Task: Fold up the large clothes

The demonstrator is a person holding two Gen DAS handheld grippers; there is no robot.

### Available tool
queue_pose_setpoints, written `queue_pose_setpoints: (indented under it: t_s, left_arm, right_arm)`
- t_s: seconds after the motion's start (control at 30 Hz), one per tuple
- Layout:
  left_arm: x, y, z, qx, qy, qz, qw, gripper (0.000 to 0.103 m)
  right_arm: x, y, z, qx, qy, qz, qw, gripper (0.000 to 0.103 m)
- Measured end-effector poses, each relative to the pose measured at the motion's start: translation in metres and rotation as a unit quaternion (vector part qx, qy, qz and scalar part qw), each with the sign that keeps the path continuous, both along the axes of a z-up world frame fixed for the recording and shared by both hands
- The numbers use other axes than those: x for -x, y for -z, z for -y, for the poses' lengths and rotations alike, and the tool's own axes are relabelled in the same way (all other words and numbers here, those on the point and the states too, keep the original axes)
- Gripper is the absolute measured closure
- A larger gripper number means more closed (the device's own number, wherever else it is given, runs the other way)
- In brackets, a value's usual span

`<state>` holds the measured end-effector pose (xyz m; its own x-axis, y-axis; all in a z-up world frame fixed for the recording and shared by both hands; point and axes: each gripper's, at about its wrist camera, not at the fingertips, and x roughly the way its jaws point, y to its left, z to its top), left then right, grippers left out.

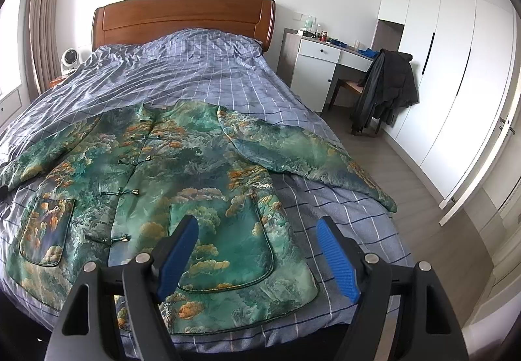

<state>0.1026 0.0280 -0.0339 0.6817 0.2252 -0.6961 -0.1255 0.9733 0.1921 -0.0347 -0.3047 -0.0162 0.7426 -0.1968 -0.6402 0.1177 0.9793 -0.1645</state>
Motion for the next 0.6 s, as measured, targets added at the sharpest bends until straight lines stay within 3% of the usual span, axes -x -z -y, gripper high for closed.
queue_pose_setpoints:
  t_s: [0.2, 0.37, 0.6]
  left_arm:
    - [-0.002, 0.001, 0.002, 0.009, 0.006, -0.003, 0.9999, 0.001]
    - [0.002, 0.003, -0.002, 0.057, 0.037, -0.001, 0.9977, 0.001]
    - [0.006, 0.005, 0.009, 0.036, 0.046, 0.002, 0.9983, 0.001]
  right_arm:
    - [-0.003, -0.004, -0.001, 0.008, 0.002, 0.0, 1.0, 0.026]
    - [-0.008, -0.008, 0.0, 0.015, 0.004, 0.0, 1.0, 0.026]
    - [-0.015, -0.02, 0.011, 0.028, 0.024, 0.007, 0.999, 0.026]
